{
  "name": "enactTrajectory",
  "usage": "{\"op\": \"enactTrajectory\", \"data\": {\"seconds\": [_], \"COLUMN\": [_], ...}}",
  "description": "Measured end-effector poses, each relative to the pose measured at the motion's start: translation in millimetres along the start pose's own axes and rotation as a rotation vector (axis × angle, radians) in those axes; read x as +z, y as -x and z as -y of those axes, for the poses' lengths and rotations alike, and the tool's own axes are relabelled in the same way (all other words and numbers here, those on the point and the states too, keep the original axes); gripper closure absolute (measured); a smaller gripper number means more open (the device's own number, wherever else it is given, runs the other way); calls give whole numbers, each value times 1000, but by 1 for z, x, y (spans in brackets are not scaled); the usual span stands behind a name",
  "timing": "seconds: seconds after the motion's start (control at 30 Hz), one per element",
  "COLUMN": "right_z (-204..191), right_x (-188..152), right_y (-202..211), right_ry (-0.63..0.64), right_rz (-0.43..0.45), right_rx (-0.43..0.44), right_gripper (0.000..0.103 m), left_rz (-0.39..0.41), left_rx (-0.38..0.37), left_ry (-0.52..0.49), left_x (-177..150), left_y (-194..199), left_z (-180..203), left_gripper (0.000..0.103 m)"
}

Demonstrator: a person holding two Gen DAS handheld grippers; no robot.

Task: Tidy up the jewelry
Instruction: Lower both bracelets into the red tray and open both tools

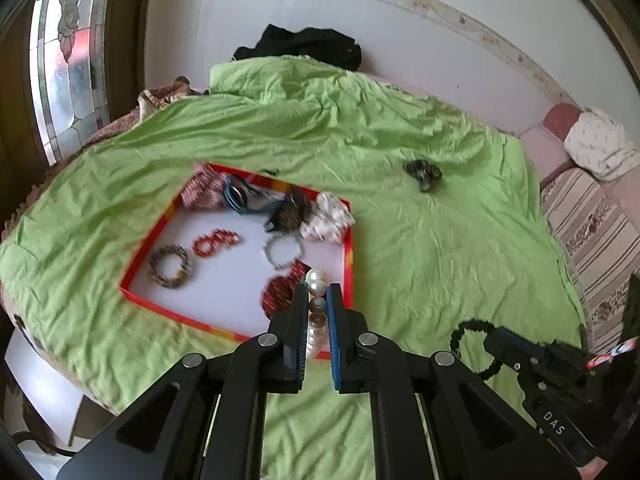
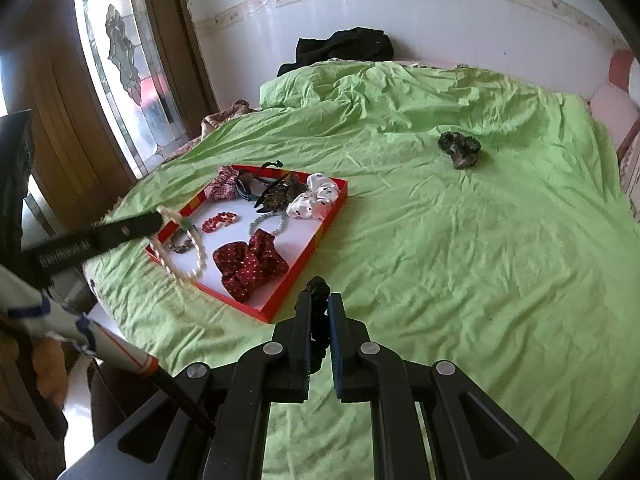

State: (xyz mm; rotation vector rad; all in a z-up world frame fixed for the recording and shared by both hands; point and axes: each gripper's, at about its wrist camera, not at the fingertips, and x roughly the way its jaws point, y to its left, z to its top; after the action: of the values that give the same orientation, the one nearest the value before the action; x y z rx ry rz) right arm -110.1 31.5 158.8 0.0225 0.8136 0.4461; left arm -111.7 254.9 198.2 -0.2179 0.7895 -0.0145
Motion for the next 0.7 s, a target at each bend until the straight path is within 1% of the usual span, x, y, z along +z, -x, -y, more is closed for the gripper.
{"op": "enactTrajectory", "data": {"seconds": [0.17, 0.37, 0.53, 0.7], "right_z": [2, 1, -1, -8], "right_x": [0, 2, 8, 16], "right_y": [-1, -3, -7, -16], "right_ry": [-14, -2, 5, 14], "right_rz": [1, 0, 2, -4], "right_rx": [19, 27, 35, 51], "right_gripper": [94, 94, 94, 94], "left_rz": [5, -15, -30, -22], "left_rx": [-30, -50, -32, 14], "left_ry": [32, 105, 141, 132], "left_x": [18, 27, 27, 28], "left_y": [12, 9, 2, -8], "left_z": [-23, -51, -63, -62], "left_gripper": [94, 94, 94, 94]}}
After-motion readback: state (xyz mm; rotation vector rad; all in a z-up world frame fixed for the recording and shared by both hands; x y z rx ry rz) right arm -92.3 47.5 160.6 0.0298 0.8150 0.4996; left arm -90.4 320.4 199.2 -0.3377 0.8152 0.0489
